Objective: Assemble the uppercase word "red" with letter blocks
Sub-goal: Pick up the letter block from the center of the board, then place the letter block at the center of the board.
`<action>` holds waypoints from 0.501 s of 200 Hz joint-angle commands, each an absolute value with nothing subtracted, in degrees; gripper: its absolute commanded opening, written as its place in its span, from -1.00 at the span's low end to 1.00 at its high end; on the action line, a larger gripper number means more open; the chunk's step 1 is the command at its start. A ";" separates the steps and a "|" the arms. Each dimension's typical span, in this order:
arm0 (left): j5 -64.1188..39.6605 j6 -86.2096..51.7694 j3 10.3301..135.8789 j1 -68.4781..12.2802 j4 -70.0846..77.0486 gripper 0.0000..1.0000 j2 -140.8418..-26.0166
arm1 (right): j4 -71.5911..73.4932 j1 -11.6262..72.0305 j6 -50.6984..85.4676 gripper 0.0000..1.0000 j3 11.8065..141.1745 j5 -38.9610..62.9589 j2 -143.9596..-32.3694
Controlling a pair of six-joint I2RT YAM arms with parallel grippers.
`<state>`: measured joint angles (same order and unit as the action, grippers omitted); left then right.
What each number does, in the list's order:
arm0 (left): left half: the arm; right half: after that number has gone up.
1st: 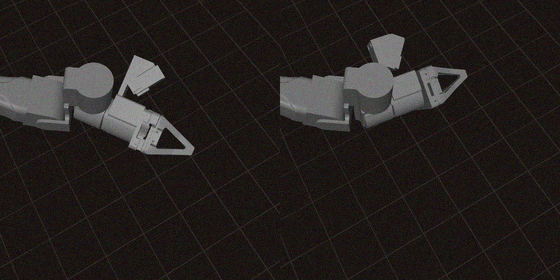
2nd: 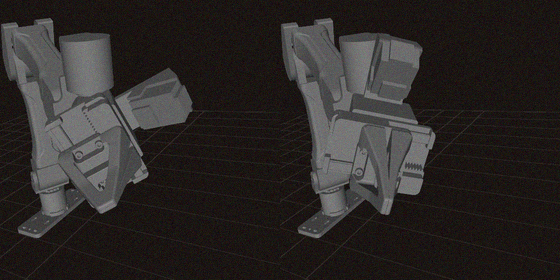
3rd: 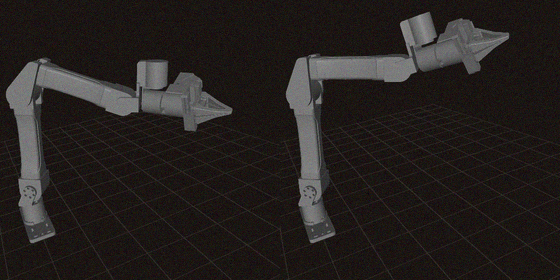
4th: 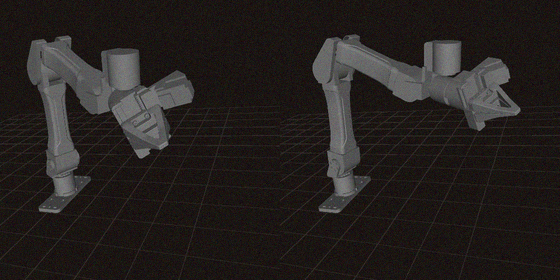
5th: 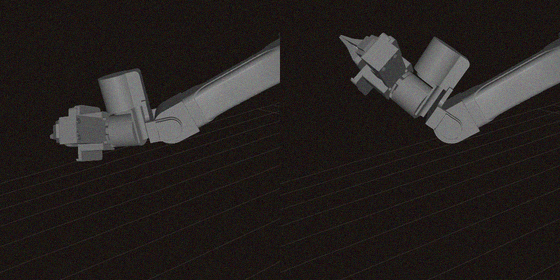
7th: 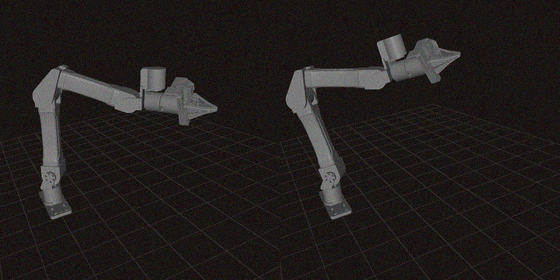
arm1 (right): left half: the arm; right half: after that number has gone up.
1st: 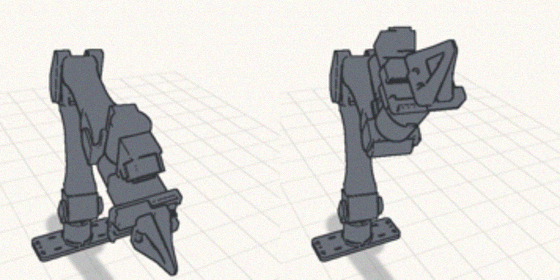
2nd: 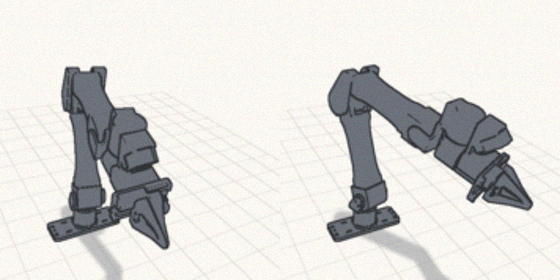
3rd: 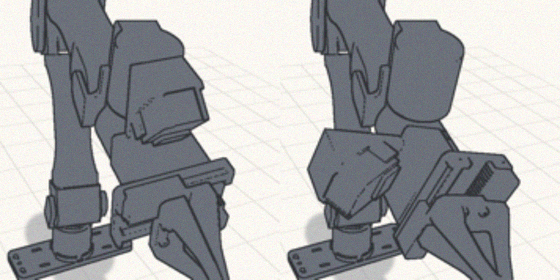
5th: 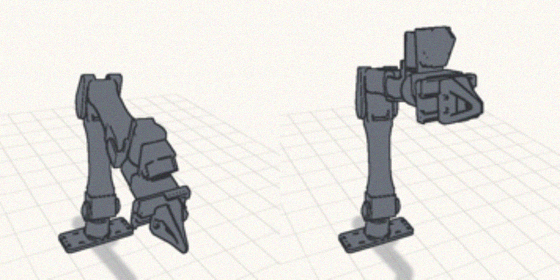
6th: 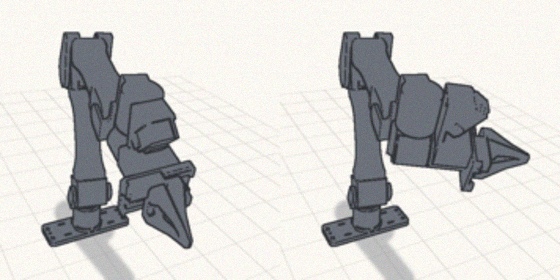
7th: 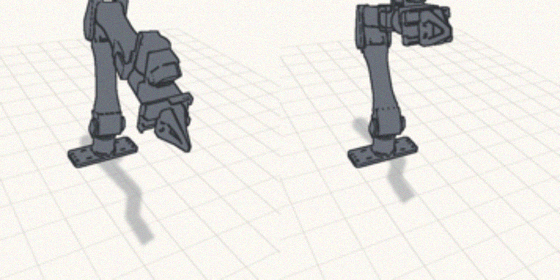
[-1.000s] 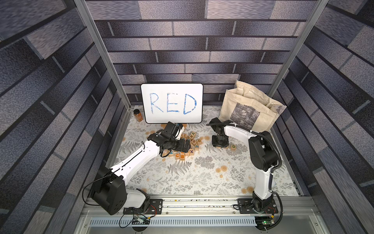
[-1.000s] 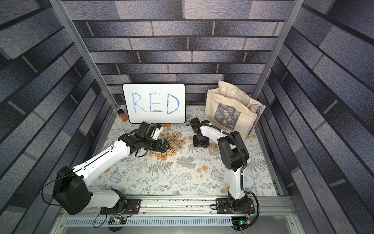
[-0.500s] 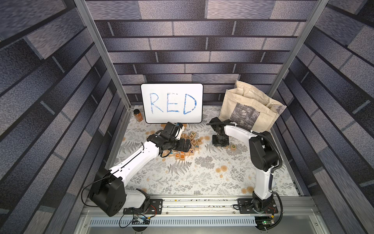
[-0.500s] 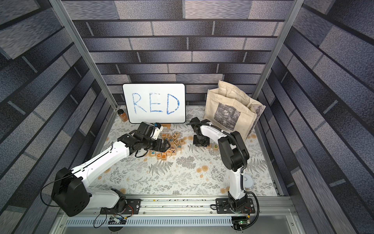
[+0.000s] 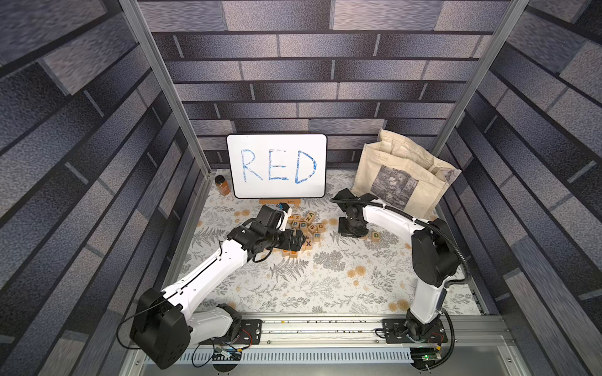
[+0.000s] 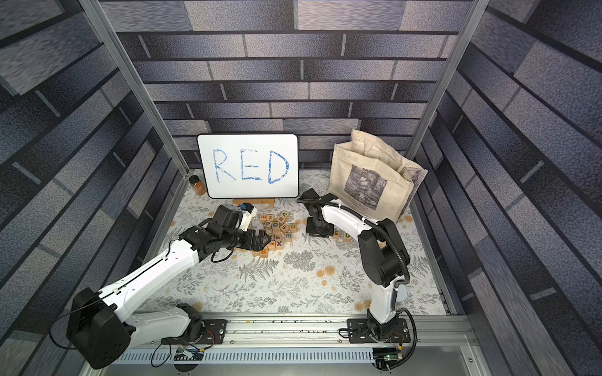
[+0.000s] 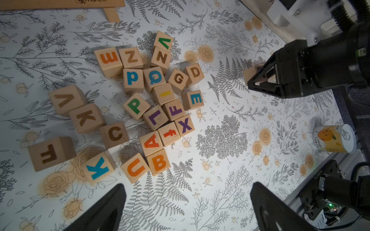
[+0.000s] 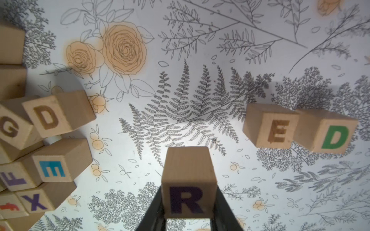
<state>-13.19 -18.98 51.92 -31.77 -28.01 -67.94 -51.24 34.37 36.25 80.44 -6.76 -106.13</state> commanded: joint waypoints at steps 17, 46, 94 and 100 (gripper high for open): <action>-10.67 -21.26 49.62 -34.15 -30.07 1.00 -64.06 | -52.22 37.10 41.02 -0.69 76.85 -6.26 -101.87; -8.92 -22.36 48.19 -36.01 -30.93 1.00 -61.50 | -51.42 39.41 43.69 -0.69 74.18 -6.32 -99.59; -6.61 -24.38 45.56 -39.55 -32.41 1.00 -56.82 | -51.02 43.91 46.83 -0.69 72.09 -6.74 -97.22; -6.31 -24.67 45.31 -39.97 -32.67 1.00 -56.25 | -50.92 44.41 47.28 -0.69 71.86 -6.80 -97.05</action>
